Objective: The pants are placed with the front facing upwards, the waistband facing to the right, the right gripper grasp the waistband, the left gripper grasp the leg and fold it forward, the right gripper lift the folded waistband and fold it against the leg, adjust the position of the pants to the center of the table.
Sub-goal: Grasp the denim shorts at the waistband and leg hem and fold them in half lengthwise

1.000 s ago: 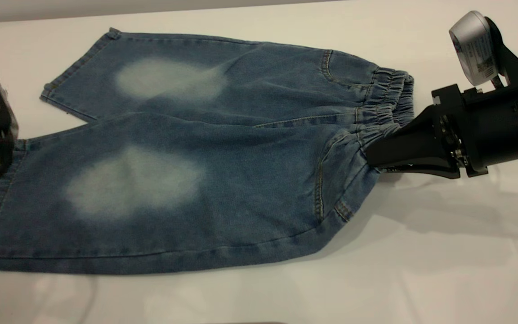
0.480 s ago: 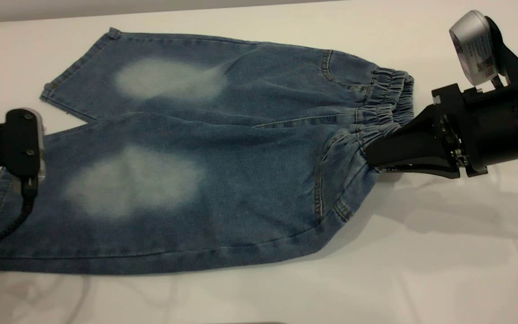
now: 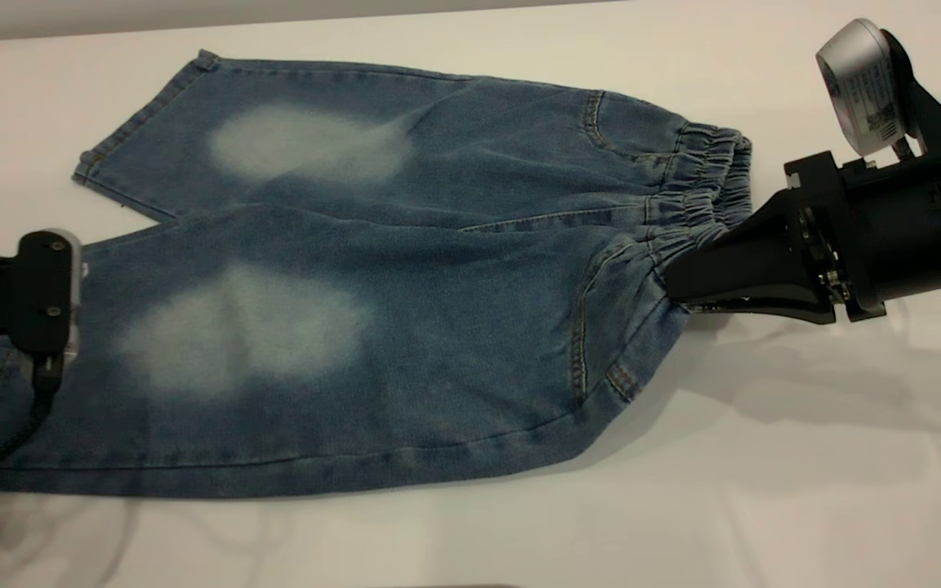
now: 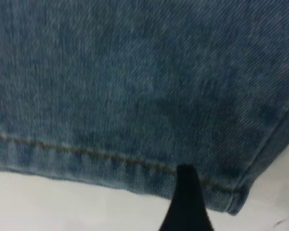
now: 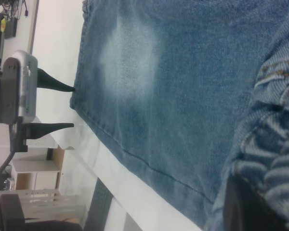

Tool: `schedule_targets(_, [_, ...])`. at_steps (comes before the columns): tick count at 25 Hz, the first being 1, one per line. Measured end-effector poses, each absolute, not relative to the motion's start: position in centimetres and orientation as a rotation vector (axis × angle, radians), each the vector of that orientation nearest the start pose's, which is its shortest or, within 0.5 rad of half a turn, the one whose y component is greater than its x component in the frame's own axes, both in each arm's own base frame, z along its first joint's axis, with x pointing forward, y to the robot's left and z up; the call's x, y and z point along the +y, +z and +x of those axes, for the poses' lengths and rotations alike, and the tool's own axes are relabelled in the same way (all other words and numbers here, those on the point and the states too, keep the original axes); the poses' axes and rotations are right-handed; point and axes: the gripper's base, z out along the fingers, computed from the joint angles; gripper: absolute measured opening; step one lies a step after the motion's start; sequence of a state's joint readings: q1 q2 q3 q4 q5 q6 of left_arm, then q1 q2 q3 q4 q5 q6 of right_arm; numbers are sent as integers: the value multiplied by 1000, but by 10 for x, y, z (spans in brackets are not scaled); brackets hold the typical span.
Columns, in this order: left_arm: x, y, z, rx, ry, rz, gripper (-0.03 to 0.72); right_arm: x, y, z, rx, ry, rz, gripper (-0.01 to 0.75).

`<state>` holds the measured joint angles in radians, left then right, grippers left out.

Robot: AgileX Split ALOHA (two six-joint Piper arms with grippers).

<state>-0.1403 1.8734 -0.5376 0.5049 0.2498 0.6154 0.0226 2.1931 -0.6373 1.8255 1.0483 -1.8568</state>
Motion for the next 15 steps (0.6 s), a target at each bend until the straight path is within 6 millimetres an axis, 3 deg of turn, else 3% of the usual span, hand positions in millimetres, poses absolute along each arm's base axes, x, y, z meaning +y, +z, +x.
schedule_targets(15, [-18, 46, 232, 2535, 201, 1789, 422, 82, 40, 265, 2436, 1376, -144, 41])
